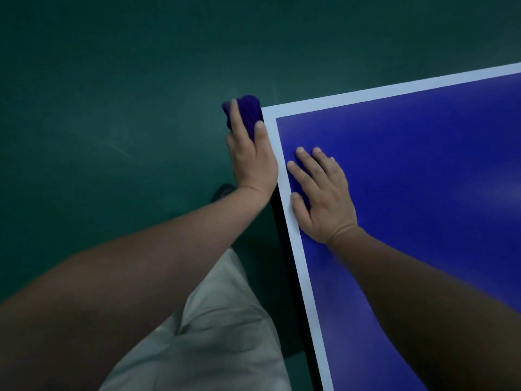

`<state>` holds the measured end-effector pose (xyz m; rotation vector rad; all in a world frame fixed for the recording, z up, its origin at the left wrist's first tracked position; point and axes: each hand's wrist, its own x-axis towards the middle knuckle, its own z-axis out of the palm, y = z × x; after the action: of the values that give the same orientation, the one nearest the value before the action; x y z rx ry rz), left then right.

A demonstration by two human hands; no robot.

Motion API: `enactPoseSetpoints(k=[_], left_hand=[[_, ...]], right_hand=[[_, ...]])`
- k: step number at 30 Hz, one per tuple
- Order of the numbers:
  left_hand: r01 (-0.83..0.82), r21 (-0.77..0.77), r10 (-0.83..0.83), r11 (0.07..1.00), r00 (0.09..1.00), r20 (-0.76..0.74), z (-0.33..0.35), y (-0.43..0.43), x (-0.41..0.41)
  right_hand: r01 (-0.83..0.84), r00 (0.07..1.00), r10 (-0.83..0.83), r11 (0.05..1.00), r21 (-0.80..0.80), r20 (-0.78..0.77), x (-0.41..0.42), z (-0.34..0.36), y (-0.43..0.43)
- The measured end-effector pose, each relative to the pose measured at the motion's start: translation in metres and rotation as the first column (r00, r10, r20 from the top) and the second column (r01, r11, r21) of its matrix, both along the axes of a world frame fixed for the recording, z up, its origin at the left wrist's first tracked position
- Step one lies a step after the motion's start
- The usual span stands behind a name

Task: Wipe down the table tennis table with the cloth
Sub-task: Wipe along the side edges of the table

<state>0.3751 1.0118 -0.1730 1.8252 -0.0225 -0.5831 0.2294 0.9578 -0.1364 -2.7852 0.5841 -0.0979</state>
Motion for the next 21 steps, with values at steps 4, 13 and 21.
enactPoseSetpoints(k=[4, 13, 21], left_hand=[[0.132, 0.036, -0.128, 0.991, 0.986, -0.110, 0.006, 0.042, -0.057], [0.100, 0.029, -0.093, 0.995, 0.980, -0.174, 0.018, 0.026, -0.029], [0.562, 0.104, -0.554, 0.821, 0.827, -0.099, 0.011, 0.021, 0.079]], right_hand=[[-0.005, 1.000, 0.005, 1.000, -0.014, -0.003, 0.001, -0.001, -0.002], [0.048, 0.998, -0.047, 0.999, 0.014, -0.049, 0.002, -0.005, -0.003], [0.085, 0.992, -0.080, 0.995, 0.047, -0.100, 0.005, 0.000, -0.003]])
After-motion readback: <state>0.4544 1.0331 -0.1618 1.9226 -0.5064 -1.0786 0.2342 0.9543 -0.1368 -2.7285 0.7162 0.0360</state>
